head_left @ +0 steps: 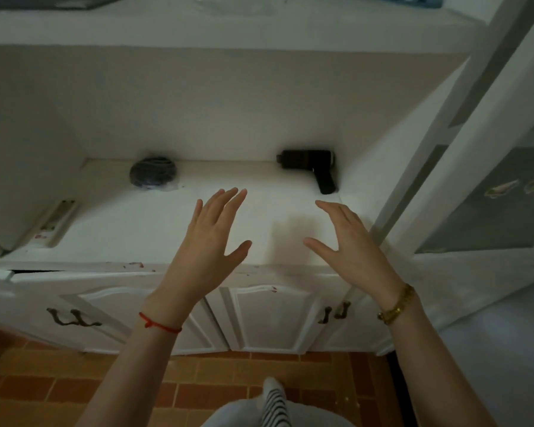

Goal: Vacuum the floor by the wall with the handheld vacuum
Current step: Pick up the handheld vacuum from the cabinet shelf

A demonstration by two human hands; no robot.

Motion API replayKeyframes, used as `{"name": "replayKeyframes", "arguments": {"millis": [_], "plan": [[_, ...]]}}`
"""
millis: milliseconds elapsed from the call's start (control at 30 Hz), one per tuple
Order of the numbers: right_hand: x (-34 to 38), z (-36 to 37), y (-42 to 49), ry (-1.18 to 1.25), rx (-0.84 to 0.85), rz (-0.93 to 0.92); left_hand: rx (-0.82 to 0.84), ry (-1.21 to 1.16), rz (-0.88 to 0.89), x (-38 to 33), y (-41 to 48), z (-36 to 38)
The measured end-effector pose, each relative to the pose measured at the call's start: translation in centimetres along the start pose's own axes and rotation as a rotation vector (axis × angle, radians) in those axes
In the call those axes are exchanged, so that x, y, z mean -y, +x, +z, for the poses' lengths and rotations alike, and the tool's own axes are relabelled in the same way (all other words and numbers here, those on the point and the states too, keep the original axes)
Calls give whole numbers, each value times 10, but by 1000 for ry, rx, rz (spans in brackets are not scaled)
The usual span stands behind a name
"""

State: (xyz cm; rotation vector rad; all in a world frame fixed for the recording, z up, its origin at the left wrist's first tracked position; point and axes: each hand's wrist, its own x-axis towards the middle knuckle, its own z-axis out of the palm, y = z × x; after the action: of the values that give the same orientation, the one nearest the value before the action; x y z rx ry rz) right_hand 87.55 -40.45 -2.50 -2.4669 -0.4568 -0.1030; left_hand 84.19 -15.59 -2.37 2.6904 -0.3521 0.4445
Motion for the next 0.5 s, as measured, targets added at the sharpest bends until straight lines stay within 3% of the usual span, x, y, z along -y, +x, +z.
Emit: {"name": "replayKeyframes", "arguments": {"millis": [500], "plan": [[-38,18,99,26,-23,134,-17,-10,-25,12,65,20]]}}
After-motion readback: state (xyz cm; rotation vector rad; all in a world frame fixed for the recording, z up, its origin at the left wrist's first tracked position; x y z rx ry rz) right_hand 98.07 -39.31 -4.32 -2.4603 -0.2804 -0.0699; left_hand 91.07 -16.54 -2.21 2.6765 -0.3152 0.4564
